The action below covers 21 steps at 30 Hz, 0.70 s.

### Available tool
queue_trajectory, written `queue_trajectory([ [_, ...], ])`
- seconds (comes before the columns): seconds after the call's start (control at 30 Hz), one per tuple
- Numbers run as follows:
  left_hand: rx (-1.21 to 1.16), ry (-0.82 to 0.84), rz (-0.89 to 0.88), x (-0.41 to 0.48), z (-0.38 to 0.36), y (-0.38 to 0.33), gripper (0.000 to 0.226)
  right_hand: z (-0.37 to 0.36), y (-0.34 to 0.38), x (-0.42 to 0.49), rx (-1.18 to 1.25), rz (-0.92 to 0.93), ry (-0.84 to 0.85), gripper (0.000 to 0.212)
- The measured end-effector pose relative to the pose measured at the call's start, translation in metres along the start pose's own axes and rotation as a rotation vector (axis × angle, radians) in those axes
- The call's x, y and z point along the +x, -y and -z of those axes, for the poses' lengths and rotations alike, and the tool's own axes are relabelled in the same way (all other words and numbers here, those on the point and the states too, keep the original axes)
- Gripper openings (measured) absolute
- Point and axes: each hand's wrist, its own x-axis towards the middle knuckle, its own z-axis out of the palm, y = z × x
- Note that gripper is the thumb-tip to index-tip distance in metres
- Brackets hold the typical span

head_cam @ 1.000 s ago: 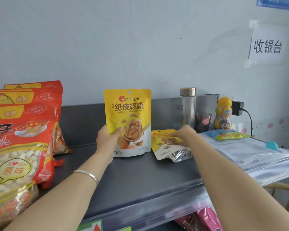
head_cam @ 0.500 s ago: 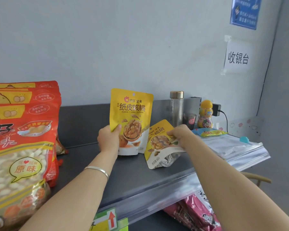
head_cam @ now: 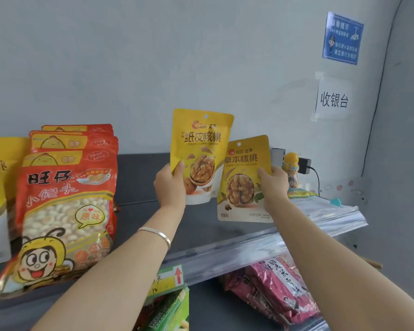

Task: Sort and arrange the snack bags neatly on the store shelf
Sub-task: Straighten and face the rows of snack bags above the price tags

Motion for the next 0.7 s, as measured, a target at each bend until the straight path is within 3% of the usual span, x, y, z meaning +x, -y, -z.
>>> queue_trajectory([
  [0.27, 0.018, -0.133, -0.137, -0.023, 0.076, -0.051, 0.022, -0.013, 0.038, -0.052, 0.266, 0.042, 0.101, 0.01],
  [0.47, 0.033, -0.289, -0.196, -0.036, 0.175, -0.079, 0.024, -0.064, 0.069, -0.119, 0.409, 0.012, 0.316, 0.013],
  [0.7, 0.212, -0.524, -0.113, -0.029, 0.311, -0.057, 0.007, -0.129, 0.103, -0.208, 0.406, 0.071, 0.495, 0.016],
])
